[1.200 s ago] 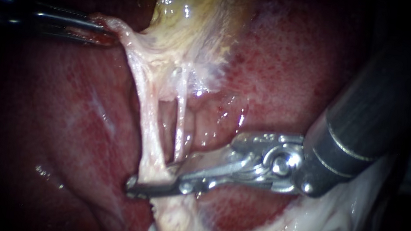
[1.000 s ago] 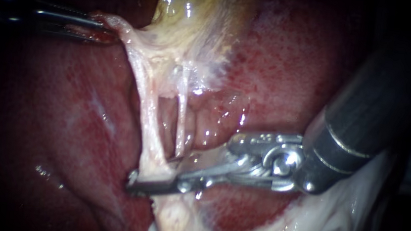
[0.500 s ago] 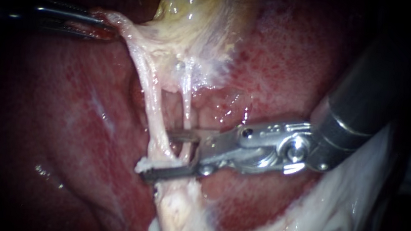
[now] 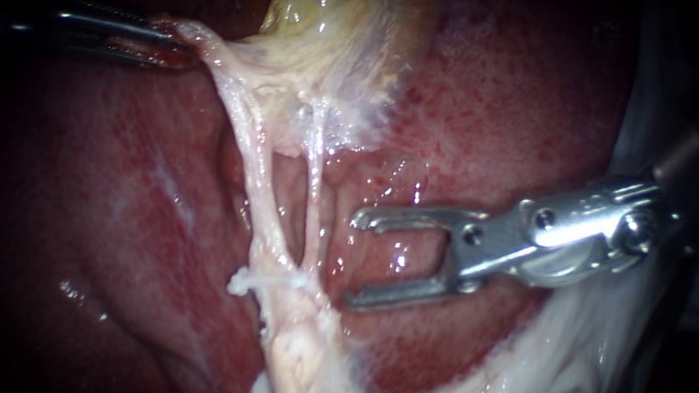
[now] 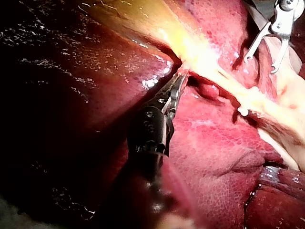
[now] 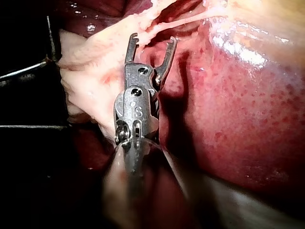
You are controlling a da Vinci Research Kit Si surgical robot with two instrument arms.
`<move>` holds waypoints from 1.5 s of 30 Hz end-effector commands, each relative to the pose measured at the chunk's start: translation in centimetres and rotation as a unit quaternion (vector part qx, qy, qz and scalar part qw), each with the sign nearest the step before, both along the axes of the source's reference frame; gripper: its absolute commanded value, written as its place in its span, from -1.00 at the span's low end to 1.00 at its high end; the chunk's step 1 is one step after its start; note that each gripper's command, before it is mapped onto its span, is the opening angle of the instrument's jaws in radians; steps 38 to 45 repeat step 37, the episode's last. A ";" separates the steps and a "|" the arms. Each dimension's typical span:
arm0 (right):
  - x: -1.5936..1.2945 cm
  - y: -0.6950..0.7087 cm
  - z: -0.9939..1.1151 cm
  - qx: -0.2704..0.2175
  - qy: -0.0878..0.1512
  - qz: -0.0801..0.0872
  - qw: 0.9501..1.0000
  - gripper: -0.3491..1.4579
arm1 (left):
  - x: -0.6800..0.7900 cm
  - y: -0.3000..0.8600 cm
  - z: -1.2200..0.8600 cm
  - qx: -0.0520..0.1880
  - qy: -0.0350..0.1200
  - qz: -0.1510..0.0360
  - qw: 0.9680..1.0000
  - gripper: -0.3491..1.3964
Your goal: Going back first clip left tube
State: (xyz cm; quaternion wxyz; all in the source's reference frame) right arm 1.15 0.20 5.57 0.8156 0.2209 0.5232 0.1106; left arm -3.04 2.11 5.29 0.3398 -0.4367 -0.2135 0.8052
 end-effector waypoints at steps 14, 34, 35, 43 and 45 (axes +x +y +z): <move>-0.41 0.24 -0.17 -0.010 -0.005 0.010 1.000 -0.06 | -0.07 -0.04 0.09 -0.003 0.003 -0.003 1.000 -1.00; -0.45 0.23 -0.19 -0.012 -0.008 0.011 1.000 -0.06 | -0.39 -0.27 0.57 -0.003 0.000 0.012 1.000 -1.00; -0.45 0.22 -0.19 -0.013 -0.008 0.012 1.000 -0.06 | -0.39 -0.28 0.57 -0.003 0.000 0.012 1.000 -1.00; -0.43 0.21 -0.20 -0.013 -0.008 0.012 1.000 -0.06 | -0.38 -0.28 0.55 -0.003 0.000 0.012 1.000 -1.00; -0.43 0.21 -0.20 -0.013 -0.008 0.012 1.000 -0.06 | -0.38 -0.28 0.55 -0.003 0.000 0.012 1.000 -1.00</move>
